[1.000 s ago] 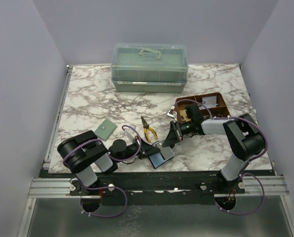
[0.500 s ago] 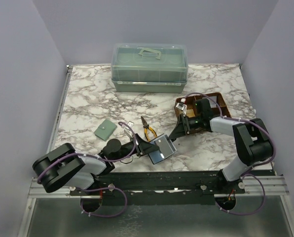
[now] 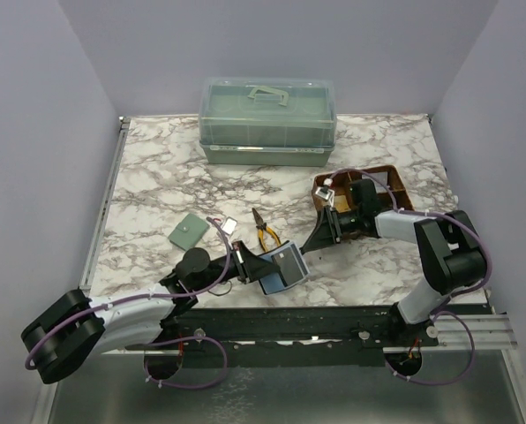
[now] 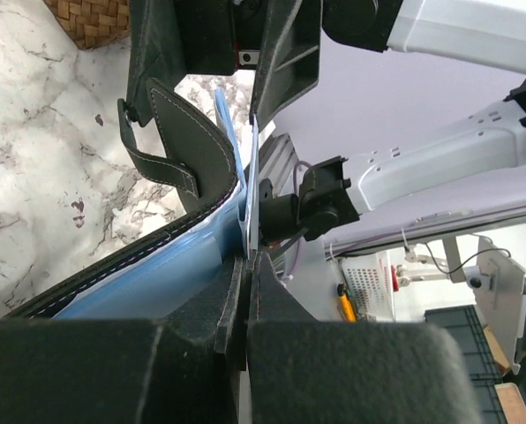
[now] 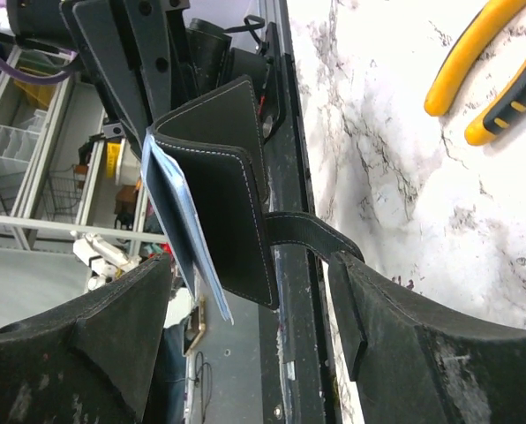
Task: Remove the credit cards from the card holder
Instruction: Remove the credit card from the card holder.
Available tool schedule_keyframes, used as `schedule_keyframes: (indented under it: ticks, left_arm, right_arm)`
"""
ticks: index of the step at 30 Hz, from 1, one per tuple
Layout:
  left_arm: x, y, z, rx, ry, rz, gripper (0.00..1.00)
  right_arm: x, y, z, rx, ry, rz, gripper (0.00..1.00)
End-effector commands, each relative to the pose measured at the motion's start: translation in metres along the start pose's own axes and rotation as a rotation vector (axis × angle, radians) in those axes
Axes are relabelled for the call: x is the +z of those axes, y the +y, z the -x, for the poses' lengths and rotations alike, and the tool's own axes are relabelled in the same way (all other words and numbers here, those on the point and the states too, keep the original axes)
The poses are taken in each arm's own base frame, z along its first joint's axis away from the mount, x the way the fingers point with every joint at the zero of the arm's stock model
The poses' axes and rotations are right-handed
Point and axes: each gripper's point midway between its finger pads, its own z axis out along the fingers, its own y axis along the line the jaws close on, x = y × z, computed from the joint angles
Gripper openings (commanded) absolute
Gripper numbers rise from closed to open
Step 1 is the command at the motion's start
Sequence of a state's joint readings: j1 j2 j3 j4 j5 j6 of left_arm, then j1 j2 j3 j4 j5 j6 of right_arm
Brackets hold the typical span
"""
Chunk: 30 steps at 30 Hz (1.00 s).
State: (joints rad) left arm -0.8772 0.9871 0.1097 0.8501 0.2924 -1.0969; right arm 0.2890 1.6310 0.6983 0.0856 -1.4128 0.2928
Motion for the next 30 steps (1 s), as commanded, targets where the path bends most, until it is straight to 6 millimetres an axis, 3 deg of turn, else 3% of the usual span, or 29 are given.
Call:
schedule_keyframes:
  ticks: [1, 7, 11, 17, 20, 21, 22, 24, 25, 30]
  left_arm:
    - [0.006, -0.017, 0.002, 0.053, 0.037, -0.042, 0.00]
    - [0.015, -0.029, 0.005, 0.070, 0.058, -0.082, 0.00]
    - [0.016, -0.033, 0.005, 0.070, 0.060, -0.100, 0.00]
    - [0.015, -0.031, 0.006, 0.066, 0.051, -0.102, 0.00]
    - [0.014, -0.030, 0.006, 0.063, 0.041, -0.100, 0.00]
    - [0.013, -0.029, 0.006, 0.061, 0.039, -0.100, 0.00]
    - [0.012, -0.029, 0.006, 0.059, 0.037, -0.102, 0.00]
    - [0.011, -0.032, 0.007, 0.058, 0.034, -0.112, 0.00]
    - [0.010, -0.034, 0.008, 0.059, 0.031, -0.119, 0.00]
    - [0.006, -0.043, 0.010, 0.066, 0.020, -0.147, 0.00]
  right_arm:
    - [0.007, 0.006, -0.010, 0.021, 0.045, 0.067, 0.78]
    - [0.015, 0.018, -0.015, 0.013, 0.082, 0.112, 0.70]
    - [0.014, 0.022, -0.015, 0.021, 0.090, 0.132, 0.49]
    - [0.009, 0.038, -0.018, -0.004, 0.121, 0.201, 0.27]
    - [0.008, 0.045, -0.019, -0.026, 0.129, 0.214, 0.24]
    - [0.007, 0.046, -0.019, -0.030, 0.130, 0.215, 0.26]
    - [0.007, 0.047, -0.018, -0.028, 0.127, 0.210, 0.34]
    - [0.008, 0.046, -0.016, -0.026, 0.114, 0.194, 0.59]
    - [0.009, 0.045, -0.016, -0.030, 0.107, 0.184, 0.67]
    - [0.011, 0.035, -0.014, 0.012, 0.101, 0.165, 0.80]
